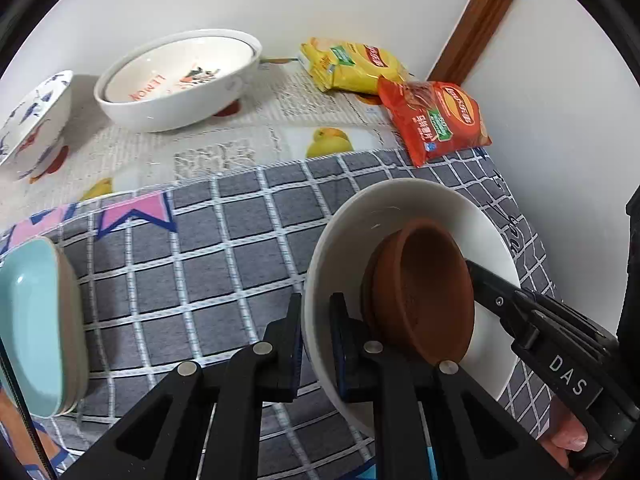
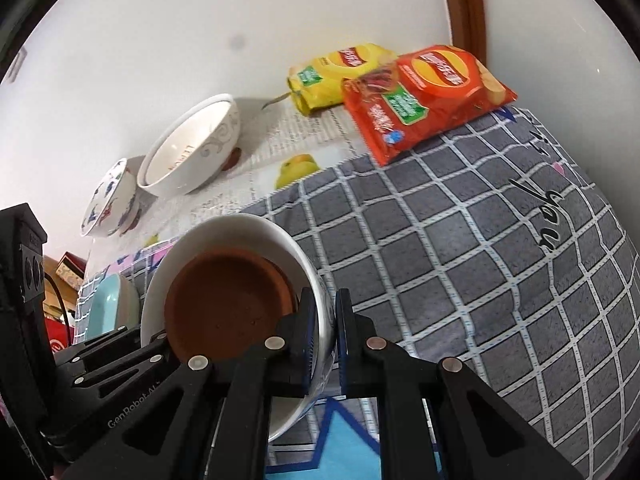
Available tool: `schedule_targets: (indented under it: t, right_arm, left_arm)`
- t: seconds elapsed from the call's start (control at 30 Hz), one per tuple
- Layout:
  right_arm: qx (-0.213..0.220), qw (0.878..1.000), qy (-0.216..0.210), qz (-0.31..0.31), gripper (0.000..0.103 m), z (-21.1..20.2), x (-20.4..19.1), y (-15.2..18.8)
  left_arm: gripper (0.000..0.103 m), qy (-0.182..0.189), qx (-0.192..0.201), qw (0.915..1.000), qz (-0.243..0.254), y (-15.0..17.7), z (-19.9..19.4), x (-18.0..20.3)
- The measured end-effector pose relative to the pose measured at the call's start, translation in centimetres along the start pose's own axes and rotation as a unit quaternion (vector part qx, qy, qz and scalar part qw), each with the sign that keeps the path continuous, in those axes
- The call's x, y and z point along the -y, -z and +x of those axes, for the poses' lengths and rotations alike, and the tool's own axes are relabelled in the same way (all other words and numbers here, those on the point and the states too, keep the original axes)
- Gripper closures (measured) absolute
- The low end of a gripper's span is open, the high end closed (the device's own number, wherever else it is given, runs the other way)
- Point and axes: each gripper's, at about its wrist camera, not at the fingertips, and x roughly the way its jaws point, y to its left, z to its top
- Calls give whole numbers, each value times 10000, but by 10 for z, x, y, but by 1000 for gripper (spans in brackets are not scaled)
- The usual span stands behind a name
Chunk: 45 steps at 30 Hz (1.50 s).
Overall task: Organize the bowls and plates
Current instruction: 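Lift the white bowl holding the brown bowls with both grippers, then carry the white bowl with both grippers over the teal plate stack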
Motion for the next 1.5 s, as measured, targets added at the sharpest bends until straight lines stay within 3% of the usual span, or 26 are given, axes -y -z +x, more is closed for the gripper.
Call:
schedule_targets:
  t: [1.5]
  right_arm:
    - [29, 9967, -414, -698, 93, -6, -111, 18]
  left_arm:
    - [91, -303, 444, 9968, -598, 28, -64, -95]
